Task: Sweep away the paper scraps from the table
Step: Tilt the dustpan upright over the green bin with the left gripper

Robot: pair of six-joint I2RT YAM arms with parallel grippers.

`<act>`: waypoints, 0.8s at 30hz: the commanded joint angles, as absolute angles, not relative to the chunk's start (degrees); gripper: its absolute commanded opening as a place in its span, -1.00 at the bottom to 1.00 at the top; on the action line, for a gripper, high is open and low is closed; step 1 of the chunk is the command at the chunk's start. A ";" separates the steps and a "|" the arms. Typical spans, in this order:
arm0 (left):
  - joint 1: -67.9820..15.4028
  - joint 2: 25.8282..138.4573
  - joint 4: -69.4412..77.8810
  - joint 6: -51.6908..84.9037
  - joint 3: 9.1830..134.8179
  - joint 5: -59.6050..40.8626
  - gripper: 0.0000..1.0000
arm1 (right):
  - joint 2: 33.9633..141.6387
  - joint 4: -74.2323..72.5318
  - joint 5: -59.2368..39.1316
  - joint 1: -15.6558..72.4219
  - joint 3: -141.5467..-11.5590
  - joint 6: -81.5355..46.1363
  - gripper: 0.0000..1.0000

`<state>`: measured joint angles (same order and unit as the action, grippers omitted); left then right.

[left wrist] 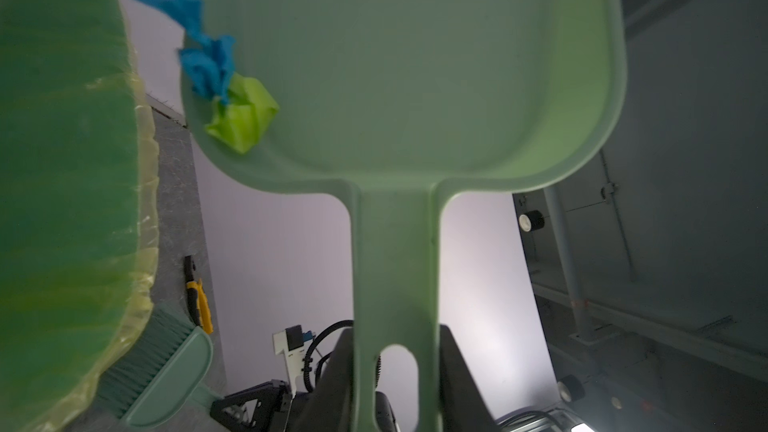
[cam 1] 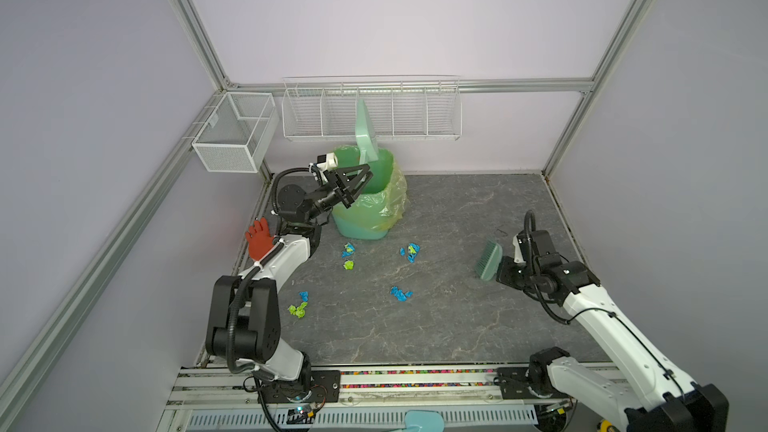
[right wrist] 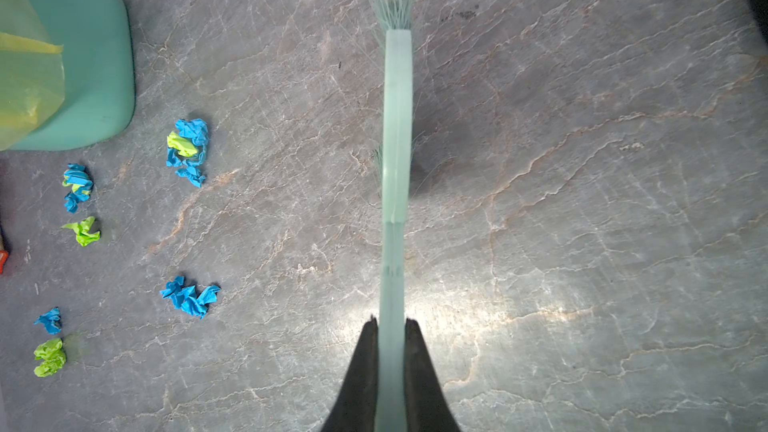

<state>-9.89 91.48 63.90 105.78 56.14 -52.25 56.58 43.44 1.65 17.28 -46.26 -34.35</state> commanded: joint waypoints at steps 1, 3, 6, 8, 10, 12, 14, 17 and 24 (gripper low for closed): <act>-9.51 93.45 81.12 118.27 54.31 -50.43 -1.00 | 55.72 44.37 1.61 17.63 -47.46 -35.20 -0.86; -9.40 92.97 81.12 117.52 53.58 -50.22 -1.00 | 55.82 44.46 1.67 17.60 -47.75 -35.21 -0.86; -9.21 92.47 81.12 117.45 53.45 -50.12 -1.00 | 55.90 44.74 1.93 17.64 -48.16 -35.15 -0.86; -9.14 92.46 81.12 117.43 53.52 -50.44 -1.00 | 56.07 44.65 1.90 17.75 -48.44 -35.19 -0.86; -9.10 92.30 81.04 117.01 53.55 -50.95 -1.00 | 56.46 44.48 1.71 17.75 -48.65 -35.27 -0.86; -9.14 91.90 80.82 116.50 53.36 -51.43 -1.00 | 56.81 44.39 1.58 17.84 -48.92 -35.45 -0.86; -9.07 91.14 79.46 115.15 53.18 -52.15 -1.00 | 57.03 44.32 1.63 17.94 -49.08 -35.52 -0.86; -9.13 88.92 74.37 110.70 53.00 -53.86 -1.00 | 56.82 43.45 1.07 18.23 -49.09 -35.52 -0.86; -9.12 79.74 47.25 89.05 54.34 -57.41 -1.00 | 57.16 41.43 -0.92 19.76 -49.81 -35.85 -0.86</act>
